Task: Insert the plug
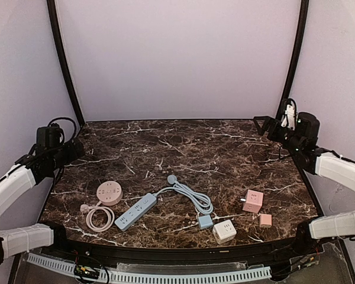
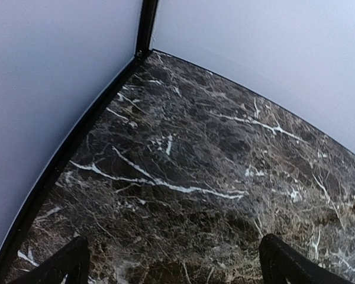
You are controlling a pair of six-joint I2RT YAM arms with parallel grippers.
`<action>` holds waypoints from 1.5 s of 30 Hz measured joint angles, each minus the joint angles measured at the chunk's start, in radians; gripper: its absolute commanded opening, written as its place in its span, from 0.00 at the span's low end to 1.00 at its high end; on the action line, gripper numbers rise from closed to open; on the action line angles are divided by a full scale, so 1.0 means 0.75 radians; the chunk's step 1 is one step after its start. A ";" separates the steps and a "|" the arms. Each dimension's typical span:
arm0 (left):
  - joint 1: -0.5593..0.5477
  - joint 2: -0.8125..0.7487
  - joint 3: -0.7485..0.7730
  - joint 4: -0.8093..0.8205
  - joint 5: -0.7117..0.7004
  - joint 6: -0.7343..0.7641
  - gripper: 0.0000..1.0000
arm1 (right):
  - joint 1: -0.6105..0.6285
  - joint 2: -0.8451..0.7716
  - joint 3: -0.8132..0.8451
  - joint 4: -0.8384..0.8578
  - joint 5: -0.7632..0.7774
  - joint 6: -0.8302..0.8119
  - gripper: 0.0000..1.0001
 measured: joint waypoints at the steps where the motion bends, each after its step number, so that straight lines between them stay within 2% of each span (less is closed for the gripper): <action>1: -0.031 0.022 0.006 -0.008 0.005 0.005 1.00 | 0.000 -0.011 -0.002 -0.015 -0.015 0.005 0.99; 8: -0.211 0.113 0.070 -0.017 0.021 0.050 1.00 | 0.008 -0.140 -0.007 -0.155 -0.065 0.008 0.99; 14: -0.368 0.201 0.141 -0.007 0.045 0.114 1.00 | 0.042 -0.186 0.064 -0.372 -0.036 0.003 0.99; 22: -0.549 0.356 0.211 0.023 0.081 0.201 1.00 | 0.082 -0.175 0.154 -0.603 0.033 -0.009 0.99; 31: -0.738 0.568 0.328 0.074 0.135 0.285 1.00 | 0.155 -0.065 0.193 -0.828 0.170 -0.014 0.99; 37: -0.850 0.718 0.420 0.099 0.146 0.325 1.00 | 0.195 -0.016 0.197 -0.980 0.322 0.045 0.99; 45: -0.937 0.865 0.497 0.141 0.170 0.348 1.00 | 0.216 0.000 0.197 -1.176 0.415 0.174 0.99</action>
